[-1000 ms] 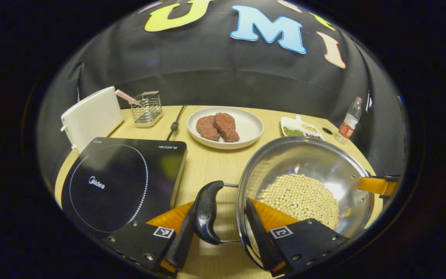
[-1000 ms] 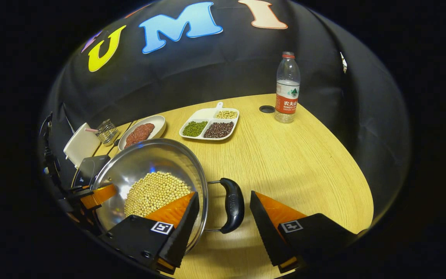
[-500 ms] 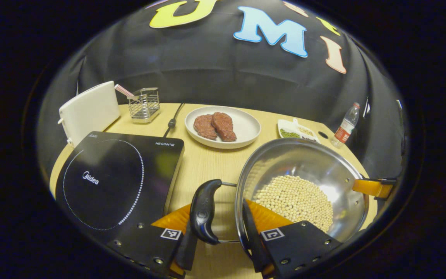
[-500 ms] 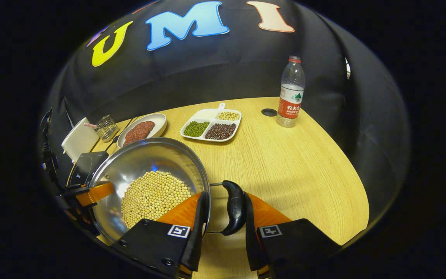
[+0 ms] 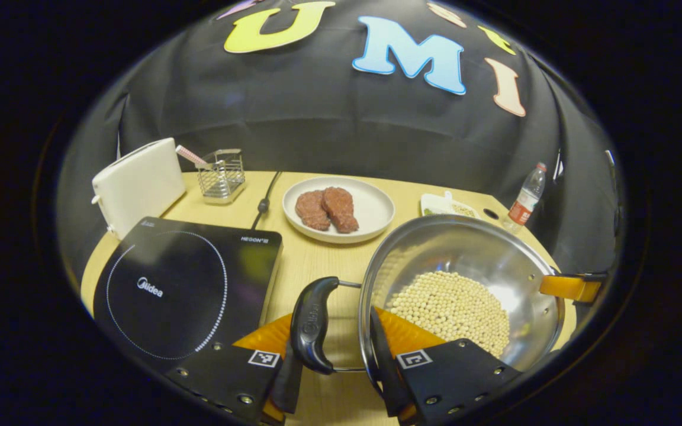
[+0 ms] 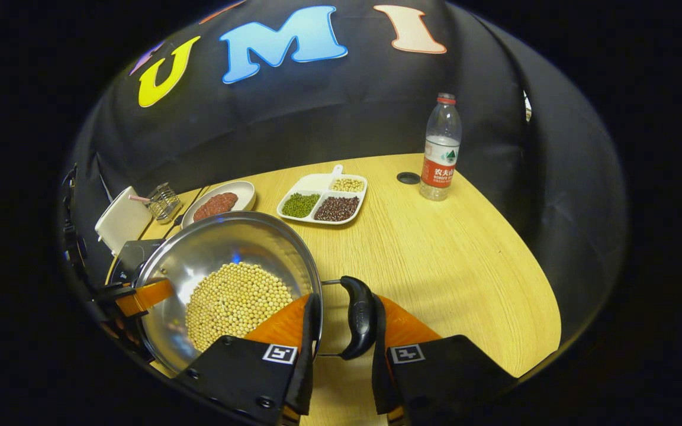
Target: First push the handle of the pot to place it horizontally, then grasp the pot with both hands and set it on the induction cooktop.
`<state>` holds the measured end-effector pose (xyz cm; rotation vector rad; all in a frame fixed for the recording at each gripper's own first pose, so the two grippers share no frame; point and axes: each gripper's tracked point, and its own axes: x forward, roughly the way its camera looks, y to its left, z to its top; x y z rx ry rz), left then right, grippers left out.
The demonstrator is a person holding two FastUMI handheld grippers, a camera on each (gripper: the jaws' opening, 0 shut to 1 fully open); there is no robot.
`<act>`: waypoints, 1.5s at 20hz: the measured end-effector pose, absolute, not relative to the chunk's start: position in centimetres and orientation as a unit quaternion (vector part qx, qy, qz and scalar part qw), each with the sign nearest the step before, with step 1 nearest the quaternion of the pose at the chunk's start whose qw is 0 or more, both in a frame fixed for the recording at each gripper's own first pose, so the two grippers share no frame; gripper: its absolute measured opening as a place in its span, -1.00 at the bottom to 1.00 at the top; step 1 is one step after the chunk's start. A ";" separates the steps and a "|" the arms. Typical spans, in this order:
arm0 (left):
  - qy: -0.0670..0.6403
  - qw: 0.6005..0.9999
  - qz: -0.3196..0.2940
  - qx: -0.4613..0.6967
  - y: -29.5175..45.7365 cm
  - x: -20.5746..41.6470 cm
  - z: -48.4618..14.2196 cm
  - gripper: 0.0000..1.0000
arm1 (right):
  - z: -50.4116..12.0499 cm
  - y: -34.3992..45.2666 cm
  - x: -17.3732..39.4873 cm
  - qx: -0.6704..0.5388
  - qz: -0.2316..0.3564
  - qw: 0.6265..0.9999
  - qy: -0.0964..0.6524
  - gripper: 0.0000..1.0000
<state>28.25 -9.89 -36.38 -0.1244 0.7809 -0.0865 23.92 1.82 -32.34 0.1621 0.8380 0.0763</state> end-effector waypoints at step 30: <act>0.356 0.931 -0.010 -0.074 5.5 26.4 -32.7 0.12 | -26.6 15.3 22.2 0.066 0.072 0.916 0.389 -0.22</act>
